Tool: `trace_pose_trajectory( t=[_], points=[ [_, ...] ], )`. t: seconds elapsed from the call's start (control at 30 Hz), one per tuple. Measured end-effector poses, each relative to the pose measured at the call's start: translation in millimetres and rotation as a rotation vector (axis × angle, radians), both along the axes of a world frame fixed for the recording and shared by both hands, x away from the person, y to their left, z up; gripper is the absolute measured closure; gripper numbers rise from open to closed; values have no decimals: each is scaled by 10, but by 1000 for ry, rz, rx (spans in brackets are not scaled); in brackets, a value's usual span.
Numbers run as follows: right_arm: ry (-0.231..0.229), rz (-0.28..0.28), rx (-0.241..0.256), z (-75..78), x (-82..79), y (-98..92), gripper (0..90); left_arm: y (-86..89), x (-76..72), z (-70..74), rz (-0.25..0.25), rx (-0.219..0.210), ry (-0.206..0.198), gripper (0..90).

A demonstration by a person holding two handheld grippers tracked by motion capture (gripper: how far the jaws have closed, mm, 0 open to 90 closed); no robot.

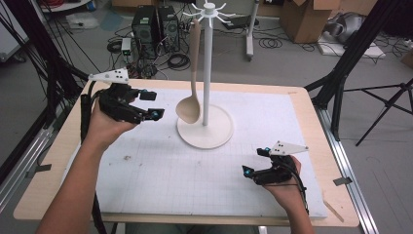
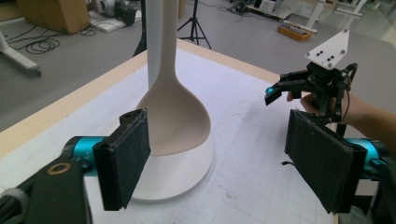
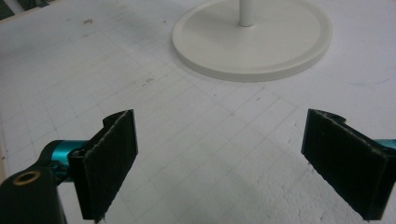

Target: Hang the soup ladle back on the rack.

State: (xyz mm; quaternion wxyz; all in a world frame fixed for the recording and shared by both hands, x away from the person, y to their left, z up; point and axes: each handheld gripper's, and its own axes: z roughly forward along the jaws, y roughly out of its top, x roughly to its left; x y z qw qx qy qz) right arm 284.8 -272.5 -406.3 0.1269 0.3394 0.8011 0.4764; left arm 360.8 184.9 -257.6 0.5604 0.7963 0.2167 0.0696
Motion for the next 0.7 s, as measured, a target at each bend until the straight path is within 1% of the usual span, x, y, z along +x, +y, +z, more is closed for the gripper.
trace_pose_trajectory(
  t=[0.13, 0.23, 0.33, 0.4, 0.47, 0.6, 0.7],
  points=[
    [3, 0, -3, -3, 3, 2, 97, 38, -61, -96, -6, -24, -4, 184],
    [3, 0, -5, -4, 4, 0, 96, 47, -111, -166, -9, -22, -13, 176],
    [7, -2, -1, -4, 2, -4, 97, 28, -170, -244, -23, -17, -22, 163],
    [9, -2, -2, -6, 2, -3, 97, 2, -223, -319, -25, -15, -25, 154],
    [8, -3, -1, -4, -1, -1, 97, -22, -285, -404, -23, 2, -36, 141],
    [3, -3, 2, -6, 5, -9, 96, -22, -378, -583, -24, -12, -31, 125],
    [6, -7, 3, -8, 7, -16, 97, -1, -405, -695, -21, -21, -21, 102]
  ],
)
